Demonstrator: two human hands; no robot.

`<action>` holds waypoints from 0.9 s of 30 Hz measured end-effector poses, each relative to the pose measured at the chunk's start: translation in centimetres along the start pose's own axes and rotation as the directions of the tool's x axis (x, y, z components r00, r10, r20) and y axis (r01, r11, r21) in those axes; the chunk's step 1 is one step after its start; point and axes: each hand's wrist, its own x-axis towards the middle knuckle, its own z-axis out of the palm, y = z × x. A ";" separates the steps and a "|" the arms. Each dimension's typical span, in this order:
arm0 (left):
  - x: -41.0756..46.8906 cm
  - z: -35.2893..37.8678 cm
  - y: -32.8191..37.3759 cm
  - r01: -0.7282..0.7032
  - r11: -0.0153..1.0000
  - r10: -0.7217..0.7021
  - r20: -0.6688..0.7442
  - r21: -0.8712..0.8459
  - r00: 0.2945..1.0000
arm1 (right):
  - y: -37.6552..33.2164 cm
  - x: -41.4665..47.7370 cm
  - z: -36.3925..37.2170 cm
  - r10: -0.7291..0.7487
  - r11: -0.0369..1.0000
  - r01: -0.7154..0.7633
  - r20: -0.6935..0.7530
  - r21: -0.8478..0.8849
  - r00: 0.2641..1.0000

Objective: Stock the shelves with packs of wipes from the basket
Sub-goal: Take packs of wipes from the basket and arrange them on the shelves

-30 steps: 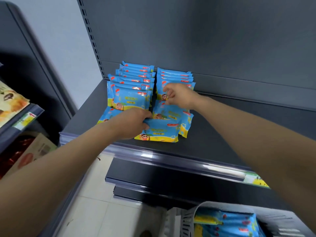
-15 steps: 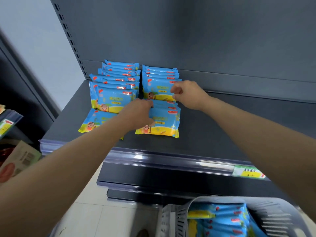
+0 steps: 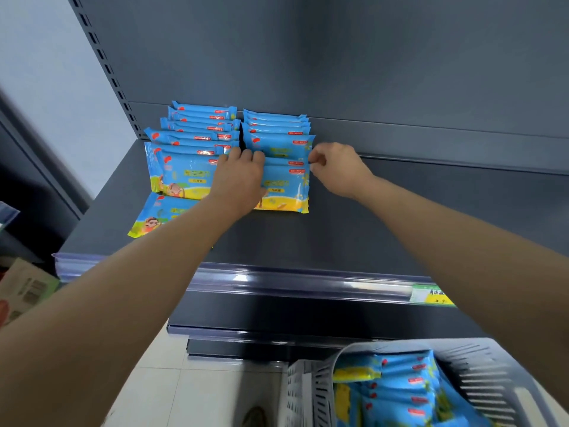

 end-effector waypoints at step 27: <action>-9.1 -5.4 9.7 -0.146 0.976 0.112 -0.201 -0.163 0.973 | 2.5 -15.4 -5.5 -0.123 0.970 0.096 -0.113 -0.224 0.986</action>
